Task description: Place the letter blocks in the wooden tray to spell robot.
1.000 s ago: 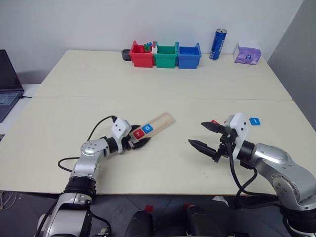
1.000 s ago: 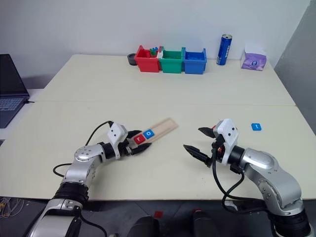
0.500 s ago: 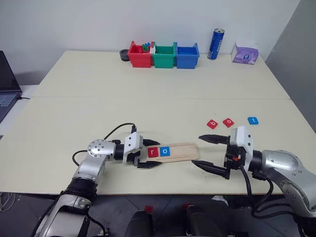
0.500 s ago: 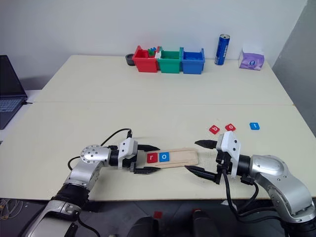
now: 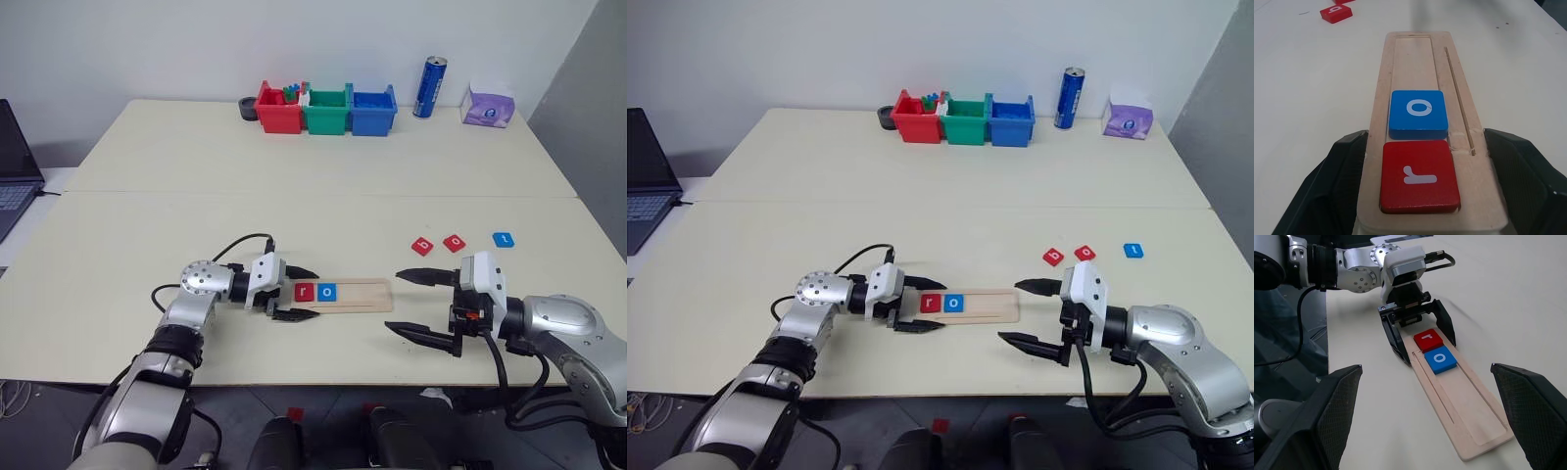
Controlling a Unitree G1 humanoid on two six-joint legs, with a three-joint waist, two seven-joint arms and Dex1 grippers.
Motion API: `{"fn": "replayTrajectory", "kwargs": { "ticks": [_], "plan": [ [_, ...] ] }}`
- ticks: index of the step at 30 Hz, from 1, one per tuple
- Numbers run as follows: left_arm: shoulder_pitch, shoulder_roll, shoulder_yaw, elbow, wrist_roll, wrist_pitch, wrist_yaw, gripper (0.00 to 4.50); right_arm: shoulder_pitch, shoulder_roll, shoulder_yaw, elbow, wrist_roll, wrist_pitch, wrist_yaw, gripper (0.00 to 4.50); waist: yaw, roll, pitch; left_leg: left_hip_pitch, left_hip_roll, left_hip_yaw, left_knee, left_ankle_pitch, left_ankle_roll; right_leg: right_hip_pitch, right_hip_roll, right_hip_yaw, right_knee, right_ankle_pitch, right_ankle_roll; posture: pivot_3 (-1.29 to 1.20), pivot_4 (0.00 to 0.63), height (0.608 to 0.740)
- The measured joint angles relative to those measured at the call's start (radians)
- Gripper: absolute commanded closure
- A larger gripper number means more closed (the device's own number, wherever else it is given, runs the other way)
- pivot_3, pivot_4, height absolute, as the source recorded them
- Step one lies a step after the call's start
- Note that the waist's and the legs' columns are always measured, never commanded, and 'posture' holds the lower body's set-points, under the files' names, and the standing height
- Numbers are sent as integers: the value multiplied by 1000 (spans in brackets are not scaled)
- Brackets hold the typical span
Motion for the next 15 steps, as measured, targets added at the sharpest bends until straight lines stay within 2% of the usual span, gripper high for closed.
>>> {"fn": "replayTrajectory", "kwargs": {
  "ticks": [8,15],
  "plan": [
    [-65,-28,2,129,19,-73,3,1104,0,0,0,1,0,0,-6,0,0,0,0,0,0,0,0,0,0,0,0,0,0,0,-1,0,150,740],
    [-67,-32,8,144,20,-90,-9,1104,0,0,0,1,1,0,-11,0,0,0,0,0,0,0,0,0,0,0,0,0,0,1,-1,0,150,740]
  ]
}}
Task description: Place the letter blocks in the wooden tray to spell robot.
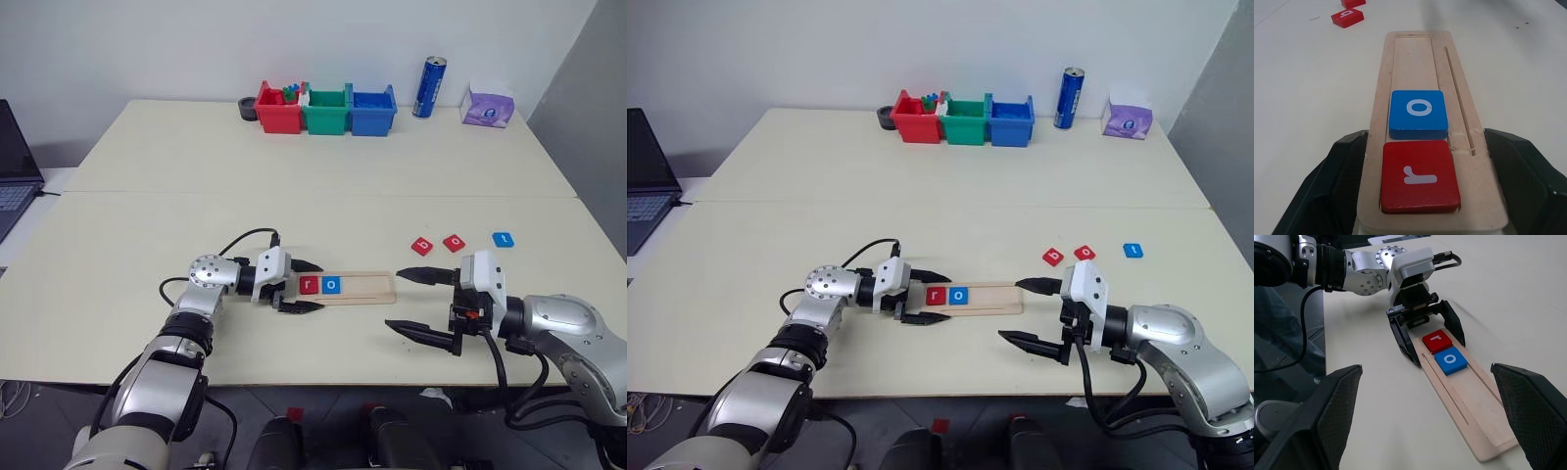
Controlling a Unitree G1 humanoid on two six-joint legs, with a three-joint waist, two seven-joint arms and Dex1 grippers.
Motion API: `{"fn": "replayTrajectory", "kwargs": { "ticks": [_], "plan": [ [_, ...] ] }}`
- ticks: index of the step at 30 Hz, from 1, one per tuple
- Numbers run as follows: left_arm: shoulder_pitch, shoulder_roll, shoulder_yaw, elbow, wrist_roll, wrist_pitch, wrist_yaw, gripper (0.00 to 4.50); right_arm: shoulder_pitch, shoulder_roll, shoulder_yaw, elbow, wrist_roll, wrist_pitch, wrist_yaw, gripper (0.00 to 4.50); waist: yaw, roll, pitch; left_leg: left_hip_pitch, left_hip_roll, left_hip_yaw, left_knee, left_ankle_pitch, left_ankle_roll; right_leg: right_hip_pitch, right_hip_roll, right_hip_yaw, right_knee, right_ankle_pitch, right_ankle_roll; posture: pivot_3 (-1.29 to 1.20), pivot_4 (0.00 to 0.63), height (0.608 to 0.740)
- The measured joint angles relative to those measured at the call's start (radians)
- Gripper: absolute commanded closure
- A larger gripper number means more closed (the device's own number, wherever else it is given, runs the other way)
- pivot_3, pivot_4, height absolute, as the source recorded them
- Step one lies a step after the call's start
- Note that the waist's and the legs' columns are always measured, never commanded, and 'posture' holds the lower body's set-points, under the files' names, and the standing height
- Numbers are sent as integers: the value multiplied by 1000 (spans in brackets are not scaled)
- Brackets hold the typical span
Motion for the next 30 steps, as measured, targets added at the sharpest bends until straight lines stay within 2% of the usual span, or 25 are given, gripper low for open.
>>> {"fn": "replayTrajectory", "kwargs": {
  "ticks": [12,14,16,30],
  "plan": [
    [32,15,12,-51,-12,10,-61,1104,0,0,0,0,1,1,-19,0,0,0,0,0,0,0,0,0,0,0,0,0,0,1,-1,0,150,740],
    [32,15,12,-51,-10,9,-60,390,0,1,0,0,1,1,-19,0,0,0,0,0,0,0,0,0,0,0,0,0,0,1,-1,0,150,740],
    [32,17,12,-51,-5,9,-57,42,0,1,0,0,1,1,-19,0,0,0,0,0,0,0,0,0,0,0,0,0,0,1,-1,0,150,740],
    [17,34,12,-51,-5,23,-70,42,0,10,0,0,1,2,-28,0,0,0,0,0,0,0,0,0,0,0,0,0,0,1,-3,0,150,740]
  ]
}}
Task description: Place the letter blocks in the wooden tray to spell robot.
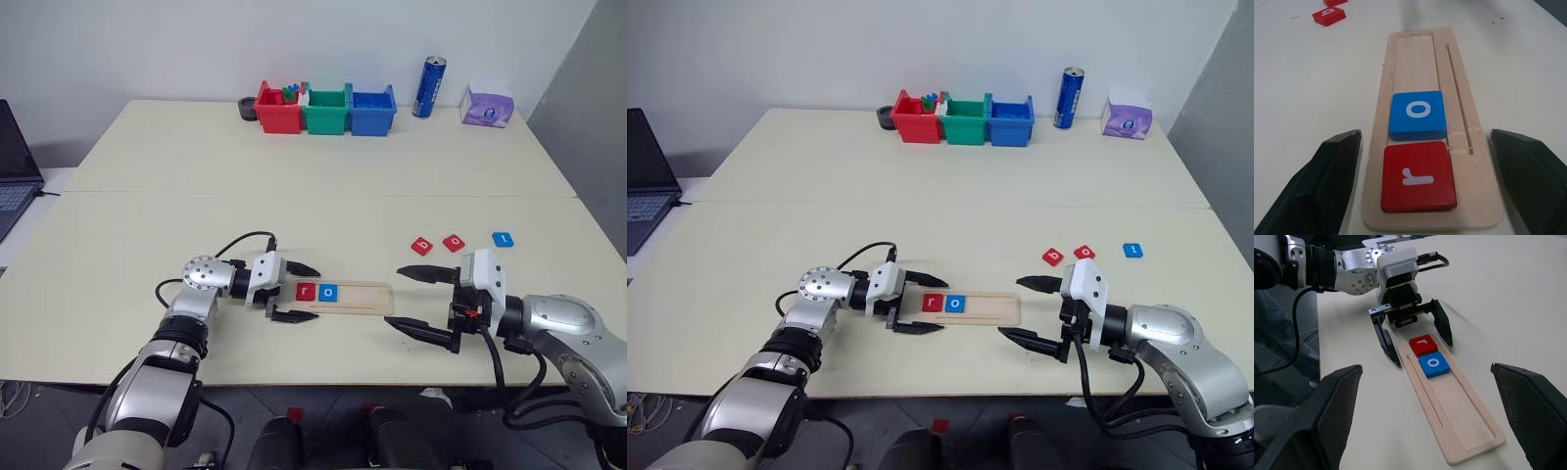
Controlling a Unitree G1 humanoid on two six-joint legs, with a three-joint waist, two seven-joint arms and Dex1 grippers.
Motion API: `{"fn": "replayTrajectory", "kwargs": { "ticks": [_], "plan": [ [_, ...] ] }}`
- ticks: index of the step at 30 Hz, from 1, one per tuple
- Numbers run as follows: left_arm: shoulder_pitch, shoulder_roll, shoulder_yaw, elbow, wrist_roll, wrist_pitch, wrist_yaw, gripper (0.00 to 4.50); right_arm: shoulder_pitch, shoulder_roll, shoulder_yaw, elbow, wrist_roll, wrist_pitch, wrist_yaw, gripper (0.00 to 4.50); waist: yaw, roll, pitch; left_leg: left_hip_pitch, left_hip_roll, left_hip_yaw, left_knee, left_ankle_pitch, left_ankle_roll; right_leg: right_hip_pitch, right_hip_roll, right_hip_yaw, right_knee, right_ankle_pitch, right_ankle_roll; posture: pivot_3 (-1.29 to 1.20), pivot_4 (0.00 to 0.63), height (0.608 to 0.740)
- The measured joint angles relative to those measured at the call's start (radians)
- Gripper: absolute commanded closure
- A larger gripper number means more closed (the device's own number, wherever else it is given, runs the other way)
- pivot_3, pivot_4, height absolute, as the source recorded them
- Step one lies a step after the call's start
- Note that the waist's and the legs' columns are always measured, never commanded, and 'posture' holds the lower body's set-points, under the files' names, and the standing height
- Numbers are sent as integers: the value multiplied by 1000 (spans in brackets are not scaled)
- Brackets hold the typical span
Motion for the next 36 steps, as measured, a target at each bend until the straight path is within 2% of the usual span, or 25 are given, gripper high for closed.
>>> {"fn": "replayTrajectory", "kwargs": {
  "ticks": [9,14,16,19,24,30,36],
  "plan": [
    [-60,100,23,-112,-26,148,-47,42,4,15,0,0,0,0,-15,0,0,-1,1,0,0,0,0,0,0,0,0,0,0,0,0,0,150,740],
    [-78,146,48,-266,-81,391,-50,42,16,23,-4,0,0,0,-36,0,-1,-1,1,0,0,0,0,0,0,0,0,0,0,0,0,0,150,740],
    [-77,137,70,-336,-107,473,-1,42,17,33,-9,0,0,0,-54,0,0,-1,1,0,1,-1,0,0,0,0,0,0,0,-1,1,0,150,740],
    [-40,59,111,-517,-150,596,158,42,-16,81,-22,53,-26,9,-147,0,1,-1,1,0,0,-3,1,0,0,0,-2,1,1,0,1,0,150,740],
    [169,-27,72,-807,-183,751,332,42,-50,134,-48,179,-178,11,-352,0,-1,-1,1,0,0,-2,0,0,0,-1,-3,4,1,0,0,0,150,740],
    [245,-41,8,-942,-161,785,418,42,-86,204,-48,284,-253,5,-452,0,0,0,0,2,0,-1,0,0,-1,-1,-1,4,2,1,0,0,150,740],
    [258,-43,1,-940,-154,778,459,42,-150,244,-46,435,-283,-56,-438,0,-1,0,0,2,0,0,0,0,0,-1,-1,4,1,1,0,0,150,740]
  ]
}}
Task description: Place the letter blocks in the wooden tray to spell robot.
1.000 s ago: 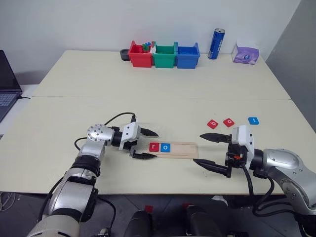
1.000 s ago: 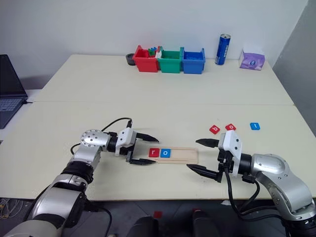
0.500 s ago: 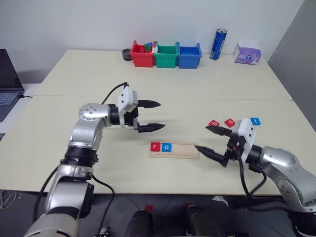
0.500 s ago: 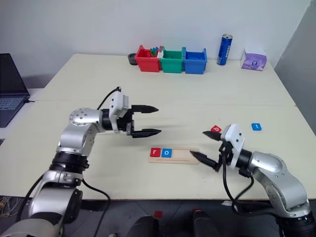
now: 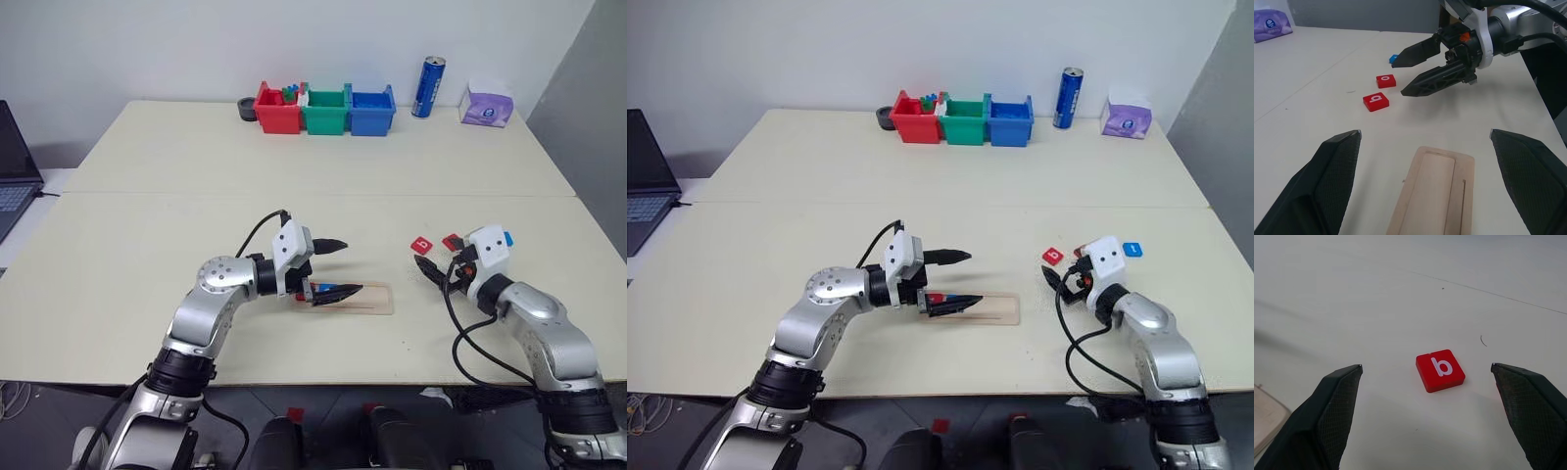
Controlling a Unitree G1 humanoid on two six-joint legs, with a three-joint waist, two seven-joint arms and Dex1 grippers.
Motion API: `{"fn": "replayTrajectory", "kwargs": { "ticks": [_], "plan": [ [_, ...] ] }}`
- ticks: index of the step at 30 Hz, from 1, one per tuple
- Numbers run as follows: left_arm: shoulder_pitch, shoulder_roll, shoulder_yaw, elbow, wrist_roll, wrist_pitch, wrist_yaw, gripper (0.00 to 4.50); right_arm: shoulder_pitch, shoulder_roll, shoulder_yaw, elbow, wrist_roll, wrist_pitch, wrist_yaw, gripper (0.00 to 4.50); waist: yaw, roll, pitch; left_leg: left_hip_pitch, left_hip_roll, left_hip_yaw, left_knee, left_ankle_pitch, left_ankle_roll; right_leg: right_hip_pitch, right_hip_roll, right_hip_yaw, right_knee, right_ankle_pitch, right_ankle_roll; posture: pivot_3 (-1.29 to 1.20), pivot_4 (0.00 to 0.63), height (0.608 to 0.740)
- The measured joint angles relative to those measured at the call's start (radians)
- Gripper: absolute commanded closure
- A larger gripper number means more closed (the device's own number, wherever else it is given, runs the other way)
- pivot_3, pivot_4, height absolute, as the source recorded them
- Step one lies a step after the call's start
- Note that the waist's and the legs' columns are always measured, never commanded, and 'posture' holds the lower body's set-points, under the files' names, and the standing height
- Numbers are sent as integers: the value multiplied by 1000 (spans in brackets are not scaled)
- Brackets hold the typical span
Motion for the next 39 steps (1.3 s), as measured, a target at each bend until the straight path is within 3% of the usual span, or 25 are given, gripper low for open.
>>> {"fn": "replayTrajectory", "kwargs": {
  "ticks": [11,34,38,39],
  "plan": [
    [0,-30,-1,15,15,-33,77,42,-139,34,21,251,-30,-103,89,0,0,0,0,0,0,0,0,0,0,0,0,0,0,0,0,0,150,740],
    [-3,-17,-1,14,13,-24,72,42,-205,49,34,440,-43,-148,127,0,0,0,0,0,0,0,0,0,0,0,-1,0,0,0,0,0,150,740],
    [-13,-17,-1,14,13,-20,61,0,-214,52,29,454,-41,-148,127,917,0,0,0,0,0,0,0,0,0,0,0,0,0,0,0,0,150,740],
    [-19,-17,-1,14,13,-18,57,0,-214,53,28,455,-40,-148,127,1397,0,0,0,0,0,0,0,0,0,0,0,0,0,0,0,0,150,740]
  ]
}}
